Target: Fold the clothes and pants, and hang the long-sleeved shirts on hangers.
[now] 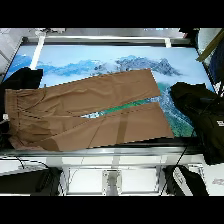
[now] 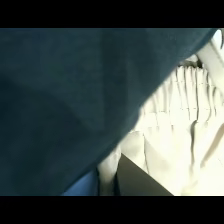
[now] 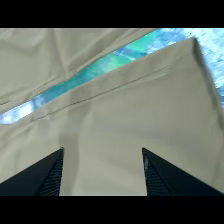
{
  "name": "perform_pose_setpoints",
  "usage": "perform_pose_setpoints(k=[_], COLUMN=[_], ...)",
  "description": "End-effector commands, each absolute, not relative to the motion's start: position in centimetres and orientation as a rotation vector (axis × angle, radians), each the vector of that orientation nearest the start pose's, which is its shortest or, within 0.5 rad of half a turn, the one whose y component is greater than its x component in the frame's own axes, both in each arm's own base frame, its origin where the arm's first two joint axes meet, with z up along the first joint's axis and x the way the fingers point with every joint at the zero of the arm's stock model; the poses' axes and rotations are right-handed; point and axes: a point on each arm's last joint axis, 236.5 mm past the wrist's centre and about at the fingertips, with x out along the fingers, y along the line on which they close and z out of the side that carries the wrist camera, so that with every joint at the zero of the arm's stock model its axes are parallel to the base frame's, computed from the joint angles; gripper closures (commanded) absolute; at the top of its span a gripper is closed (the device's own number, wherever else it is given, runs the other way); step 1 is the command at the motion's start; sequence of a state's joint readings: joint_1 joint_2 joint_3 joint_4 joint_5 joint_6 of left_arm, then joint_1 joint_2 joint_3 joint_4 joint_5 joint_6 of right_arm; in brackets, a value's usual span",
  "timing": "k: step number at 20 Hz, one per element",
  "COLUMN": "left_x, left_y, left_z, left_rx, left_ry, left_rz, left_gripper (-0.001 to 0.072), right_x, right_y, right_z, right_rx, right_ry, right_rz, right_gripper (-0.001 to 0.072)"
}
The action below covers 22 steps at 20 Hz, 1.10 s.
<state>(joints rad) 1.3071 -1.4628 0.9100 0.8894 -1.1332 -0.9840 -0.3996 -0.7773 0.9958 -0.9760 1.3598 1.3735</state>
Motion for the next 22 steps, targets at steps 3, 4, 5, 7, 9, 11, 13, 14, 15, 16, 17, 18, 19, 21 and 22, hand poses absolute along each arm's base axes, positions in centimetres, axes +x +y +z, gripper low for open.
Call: perform_pose_setpoints(k=[3, 4, 5, 7, 9, 11, 13, 14, 15, 16, 17, 18, 19, 21, 22], left_x=[21.6, 21.6, 21.6, 21.5, 21.5, 21.5, 21.5, 21.5, 21.5, 21.5, 21.5, 21.5, 21.5, 21.5, 21.5], left_y=[26.8, 26.8, 26.8, 26.5, 26.5, 26.3, 26.2, 26.1, 26.1, 25.9, 25.7, 25.5, 25.4, 25.0, 24.9], left_z=[-8.6, -8.5, -8.5, -8.5, -8.5, -8.4, -8.4, -8.4, -8.4, -8.3, -8.3, -8.3, -8.2, -8.1, -8.1], left_rx=[-1.085, -1.085, -1.086, -1.089, -1.09, -1.094, -1.096, -1.097, -1.098, -1.102, -1.106, -1.11, -1.113, -1.12, -1.123], left_ry=[0.969, 0.968, 0.97, 0.977, 0.978, 0.981, 0.983, 0.983, 0.984, 0.988, 0.992, 0.995, 0.997, 1.003, 1.006], left_rz=[0.39, 0.39, 0.387, 0.378, 0.377, 0.37, 0.366, 0.364, 0.363, 0.354, 0.347, 0.34, 0.334, 0.322, 0.315], left_gripper=[0.0674, 0.0674, 0.0674, 0.0674, 0.0674, 0.0674, 0.0674, 0.0674, 0.0674, 0.0674, 0.0674, 0.0674, 0.0673, 0.0674, 0.0674], right_x=[23.3, 20.7, 18.9, 17.8, 19.1, 20.2, 20.4, 20.3, 20.1, 19.9, 19.8, 19.8, 19.9, 19.7, 19.6], right_y=[-5.4, -5.9, -5.8, -3.5, -0.8, -1.1, -1.8, -1.9, -2.3, -2.7, -3.0, -3.3, -3.5, -3.6, -3.4], right_z=[11.3, 9.5, 7.6, 3.5, 0.6, -2.6, -4.9, -5.5, -6.3, -6.9, -7.4, -7.8, -8.2, -8.9, -9.4], right_rx=[0.344, 0.382, 0.452, 0.689, 0.959, 1.114, 1.148, 1.157, 1.152, 1.146, 1.145, 1.145, 1.148, 1.159, 1.164], right_ry=[1.155, 1.232, 1.275, 1.309, 1.264, 1.214, 1.221, 1.238, 1.256, 1.27, 1.279, 1.282, 1.284, 1.302, 1.315], right_rz=[-0.121, -0.166, -0.191, -0.152, -0.056, -0.107, -0.159, -0.169, -0.185, -0.204, -0.217, -0.23, -0.241, -0.249, -0.246], right_gripper=[0.0189, 0.019, 0.0195, 0.0235, 0.0235, 0.0216, 0.0217, 0.022, 0.0223, 0.0223, 0.0223, 0.0224, 0.0224, 0.0262, 0.0264])
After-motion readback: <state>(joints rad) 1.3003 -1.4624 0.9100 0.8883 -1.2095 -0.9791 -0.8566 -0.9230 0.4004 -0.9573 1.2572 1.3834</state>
